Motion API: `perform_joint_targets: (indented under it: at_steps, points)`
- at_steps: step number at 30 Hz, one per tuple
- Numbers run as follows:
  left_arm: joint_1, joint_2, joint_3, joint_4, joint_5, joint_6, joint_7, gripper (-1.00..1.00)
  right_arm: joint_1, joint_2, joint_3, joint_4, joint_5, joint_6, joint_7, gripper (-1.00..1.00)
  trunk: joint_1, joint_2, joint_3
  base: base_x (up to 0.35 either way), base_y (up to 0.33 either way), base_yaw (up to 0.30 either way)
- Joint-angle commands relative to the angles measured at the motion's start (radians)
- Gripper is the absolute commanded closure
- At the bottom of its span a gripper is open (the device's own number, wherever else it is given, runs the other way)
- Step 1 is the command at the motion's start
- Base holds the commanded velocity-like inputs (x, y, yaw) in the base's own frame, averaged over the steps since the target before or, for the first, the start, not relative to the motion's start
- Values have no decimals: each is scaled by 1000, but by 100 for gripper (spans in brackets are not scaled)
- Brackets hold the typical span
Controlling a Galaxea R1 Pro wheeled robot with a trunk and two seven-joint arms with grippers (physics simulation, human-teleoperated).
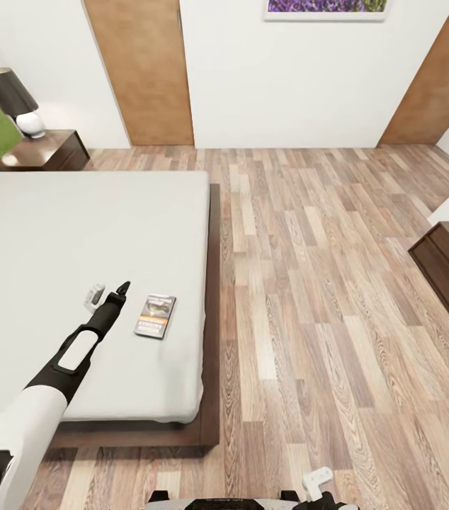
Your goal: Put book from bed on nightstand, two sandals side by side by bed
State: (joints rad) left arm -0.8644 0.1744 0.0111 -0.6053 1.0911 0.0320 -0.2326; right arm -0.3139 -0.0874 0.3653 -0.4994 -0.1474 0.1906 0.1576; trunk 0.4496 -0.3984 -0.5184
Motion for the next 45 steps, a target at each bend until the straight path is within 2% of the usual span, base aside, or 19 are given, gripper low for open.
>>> perform_joint_targets:
  at_steps: [1,45]
  points:
    - [-1,0,1,1,9,3,-5,-100,0,-1,6,-2,-10,6,-1,-100,0,-2,-3,0,0,0]
    - [-81,-6,1,12,9,5,3,-100,0,-1,6,-2,-11,6,-1,-100,0,-2,-75,0,0,0]
